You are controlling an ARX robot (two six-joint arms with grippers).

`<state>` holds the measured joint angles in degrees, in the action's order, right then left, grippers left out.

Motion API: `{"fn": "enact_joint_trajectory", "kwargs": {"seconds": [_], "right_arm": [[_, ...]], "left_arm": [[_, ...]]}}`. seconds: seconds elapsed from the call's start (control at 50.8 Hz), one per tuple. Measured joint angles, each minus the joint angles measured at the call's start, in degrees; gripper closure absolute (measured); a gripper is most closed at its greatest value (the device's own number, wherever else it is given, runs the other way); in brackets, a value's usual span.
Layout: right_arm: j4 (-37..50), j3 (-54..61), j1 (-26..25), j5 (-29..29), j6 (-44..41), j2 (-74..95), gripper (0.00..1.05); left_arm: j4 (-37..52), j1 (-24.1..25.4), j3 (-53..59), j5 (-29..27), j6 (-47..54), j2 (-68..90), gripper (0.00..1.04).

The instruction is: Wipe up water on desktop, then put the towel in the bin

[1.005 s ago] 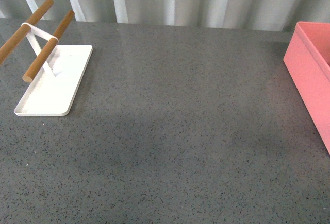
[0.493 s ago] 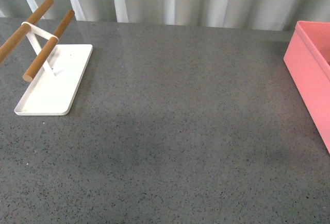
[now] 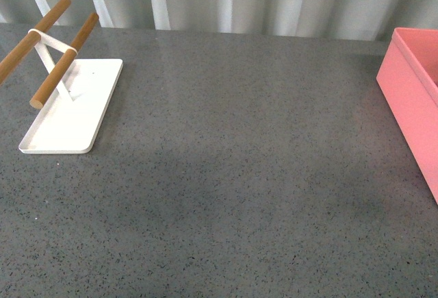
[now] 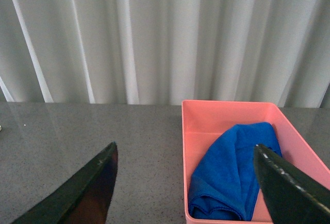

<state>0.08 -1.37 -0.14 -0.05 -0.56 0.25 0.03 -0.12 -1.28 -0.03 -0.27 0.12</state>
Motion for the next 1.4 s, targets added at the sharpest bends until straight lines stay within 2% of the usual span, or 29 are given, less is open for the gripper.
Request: {"fn": "enact_joint_trajectory", "kwargs": {"seconds": [0.099,0.138,0.217,1.399], "right_arm": [[0.0,0.0,0.0,0.02,0.0,0.0,0.08],[0.0,0.0,0.0,0.02,0.04,0.0,0.05],[0.0,0.0,0.0,0.02,0.04,0.0,0.08],[0.0,0.0,0.0,0.02,0.04,0.0,0.07]], "left_arm": [[0.0,0.0,0.0,0.02,0.0,0.0,0.07],[0.0,0.0,0.0,0.02,0.0,0.0,0.07],[0.0,0.0,0.0,0.02,0.0,0.0,0.07],[0.0,0.0,0.0,0.02,0.0,0.0,0.07]]}}
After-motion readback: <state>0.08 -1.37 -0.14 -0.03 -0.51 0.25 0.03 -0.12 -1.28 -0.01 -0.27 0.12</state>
